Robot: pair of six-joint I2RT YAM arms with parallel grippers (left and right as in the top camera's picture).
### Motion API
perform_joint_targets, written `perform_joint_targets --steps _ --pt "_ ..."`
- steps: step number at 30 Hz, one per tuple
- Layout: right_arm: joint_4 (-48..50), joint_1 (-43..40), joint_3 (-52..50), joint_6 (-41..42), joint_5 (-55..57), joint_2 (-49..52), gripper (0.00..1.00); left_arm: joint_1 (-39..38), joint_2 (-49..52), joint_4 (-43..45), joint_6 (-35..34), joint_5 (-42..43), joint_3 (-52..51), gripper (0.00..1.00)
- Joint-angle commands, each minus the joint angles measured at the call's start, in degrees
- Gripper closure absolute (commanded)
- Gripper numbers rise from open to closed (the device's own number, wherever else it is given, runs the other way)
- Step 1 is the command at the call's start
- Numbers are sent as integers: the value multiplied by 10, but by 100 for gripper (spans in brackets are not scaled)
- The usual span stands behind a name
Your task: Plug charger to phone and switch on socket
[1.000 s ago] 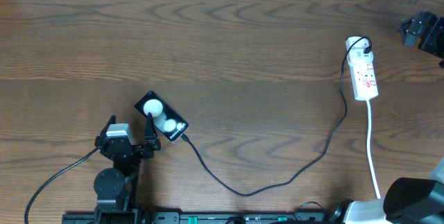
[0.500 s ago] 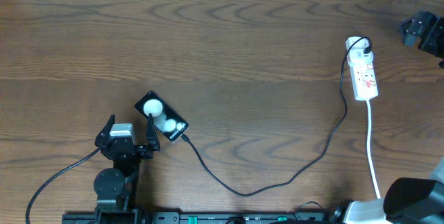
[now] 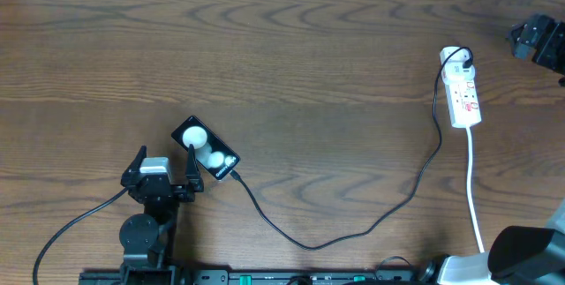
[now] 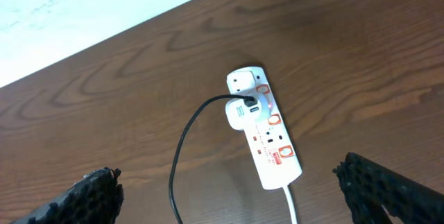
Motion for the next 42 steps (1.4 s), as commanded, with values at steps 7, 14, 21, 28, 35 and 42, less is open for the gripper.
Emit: perform_joint_targets --steps 7,14,21,28,35,42 --pt "0 3 3 7 -5 -4 1 3 -3 -28 5 -6 -5 10" --pt "0 3 3 7 -5 -4 1 3 -3 -28 5 -6 -5 11" --pt "0 3 3 7 -5 -3 1 3 -3 -28 5 -6 -5 11" --pt "-14 3 2 5 -1 -24 1 3 -3 -28 5 -6 -5 11" --pt "76 61 -60 5 -5 -91 1 3 -3 -28 5 -6 -5 11" --pt "294 182 -262 5 48 -216 1 3 -3 -28 5 -6 -5 11"
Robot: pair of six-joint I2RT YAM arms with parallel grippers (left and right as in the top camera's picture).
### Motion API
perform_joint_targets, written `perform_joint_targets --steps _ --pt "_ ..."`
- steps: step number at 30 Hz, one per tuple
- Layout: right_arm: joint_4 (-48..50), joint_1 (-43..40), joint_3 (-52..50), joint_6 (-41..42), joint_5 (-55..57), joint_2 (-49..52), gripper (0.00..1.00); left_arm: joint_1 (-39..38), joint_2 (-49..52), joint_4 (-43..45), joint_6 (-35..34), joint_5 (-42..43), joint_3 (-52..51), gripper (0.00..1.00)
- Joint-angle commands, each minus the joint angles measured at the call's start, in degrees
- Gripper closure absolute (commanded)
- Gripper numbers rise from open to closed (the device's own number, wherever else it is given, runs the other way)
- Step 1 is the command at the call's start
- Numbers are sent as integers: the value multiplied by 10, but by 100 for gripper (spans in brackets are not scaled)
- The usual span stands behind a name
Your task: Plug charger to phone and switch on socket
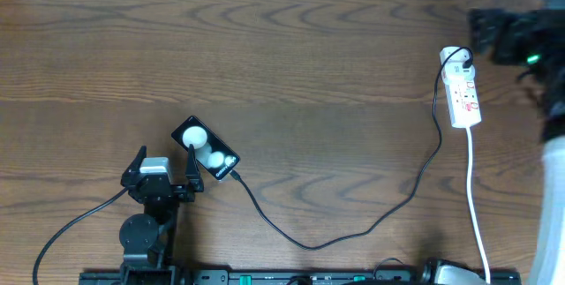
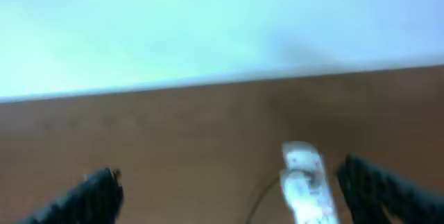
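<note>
The black phone lies left of centre with the black charger cable meeting its lower right end. That cable runs to the white adapter on the white power strip at the right. In the right wrist view, which is blurred, the power strip sits low between the fingers. My right gripper is open, hovering just right of the strip's far end. My left gripper stands open beside the phone's lower left side, one finger at its edge.
The strip's white mains cord runs down to the front edge at the right. The table's far edge meets a pale wall just behind the strip. My left arm's base sits at the front left.
My right gripper has moved left from the table's right edge to beside the strip's far end. Its camera now looks flatter, showing the wall. The left arm, phone and cable are unchanged.
</note>
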Motion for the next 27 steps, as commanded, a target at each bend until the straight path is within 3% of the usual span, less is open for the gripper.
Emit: perform_joint_targets --steps 1,9,14,22,27 --pt "79 59 -111 2 48 -69 1 3 -4 -27 5 -6 -7 11" --pt "381 143 -440 2 94 -250 1 3 -4 -27 5 -6 -7 11" --pt "491 150 -610 2 108 -356 1 3 -4 -27 5 -6 -7 11" --pt "557 150 -800 2 148 -497 1 3 -4 -27 5 -6 -7 11" --pt "539 151 -849 3 148 -541 1 3 -4 -27 5 -6 -7 11"
